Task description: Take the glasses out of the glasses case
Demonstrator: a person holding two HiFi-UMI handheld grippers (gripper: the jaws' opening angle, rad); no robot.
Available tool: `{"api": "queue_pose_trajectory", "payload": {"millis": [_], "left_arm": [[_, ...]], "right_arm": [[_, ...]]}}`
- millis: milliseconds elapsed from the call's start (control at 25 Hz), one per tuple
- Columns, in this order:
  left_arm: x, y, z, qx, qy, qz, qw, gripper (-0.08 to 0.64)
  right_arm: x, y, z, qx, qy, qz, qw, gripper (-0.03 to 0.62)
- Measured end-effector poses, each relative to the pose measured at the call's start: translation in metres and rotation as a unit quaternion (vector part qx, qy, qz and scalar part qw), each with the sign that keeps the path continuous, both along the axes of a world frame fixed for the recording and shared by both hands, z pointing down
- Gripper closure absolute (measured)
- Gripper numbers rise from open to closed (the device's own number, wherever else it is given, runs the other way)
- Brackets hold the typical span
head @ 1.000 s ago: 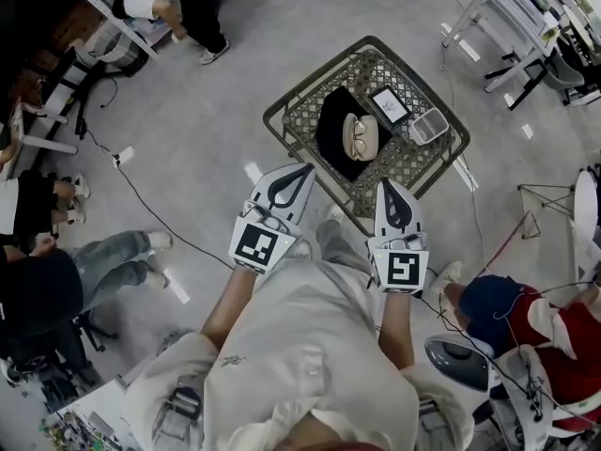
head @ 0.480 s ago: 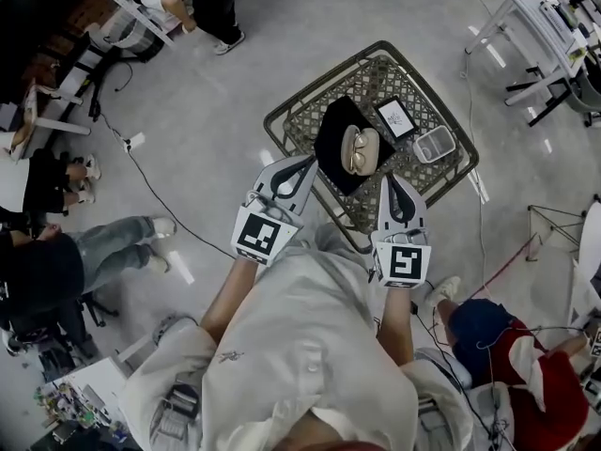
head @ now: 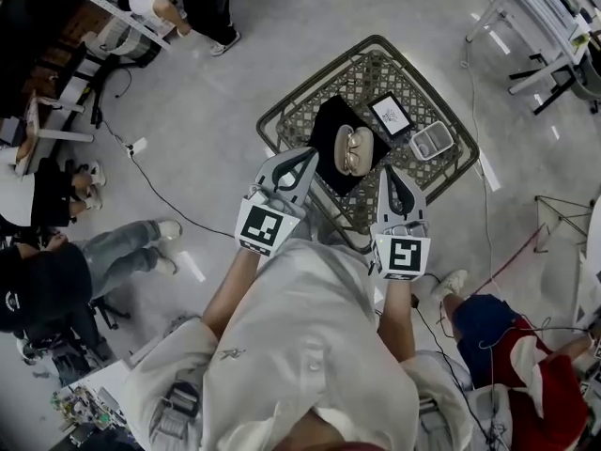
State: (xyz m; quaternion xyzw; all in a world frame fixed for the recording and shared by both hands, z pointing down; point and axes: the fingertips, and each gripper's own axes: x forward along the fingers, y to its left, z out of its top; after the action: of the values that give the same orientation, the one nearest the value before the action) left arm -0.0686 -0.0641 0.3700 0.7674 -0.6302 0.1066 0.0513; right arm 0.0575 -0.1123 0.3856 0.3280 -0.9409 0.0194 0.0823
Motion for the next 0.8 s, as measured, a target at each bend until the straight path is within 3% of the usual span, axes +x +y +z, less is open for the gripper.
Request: {"api": "queue_pose_trajectory", "payload": {"millis": [400, 800], "left_arm": [[0.002, -0.048, 0.062, -0.050, 0.004, 0.087, 0.9950, 0.548], [-0.005, -0.074, 0.135, -0.125, 0.011, 0.202, 0.9714, 0.548]], "right_arm": [[-0.012, -0.018, 0.063, -0.054, 0.037, 0.036, 0.997, 0.586], [-0.034, -0.027, 0.143, -0.136, 0.096, 0.095, 0.981, 0.586]]}}
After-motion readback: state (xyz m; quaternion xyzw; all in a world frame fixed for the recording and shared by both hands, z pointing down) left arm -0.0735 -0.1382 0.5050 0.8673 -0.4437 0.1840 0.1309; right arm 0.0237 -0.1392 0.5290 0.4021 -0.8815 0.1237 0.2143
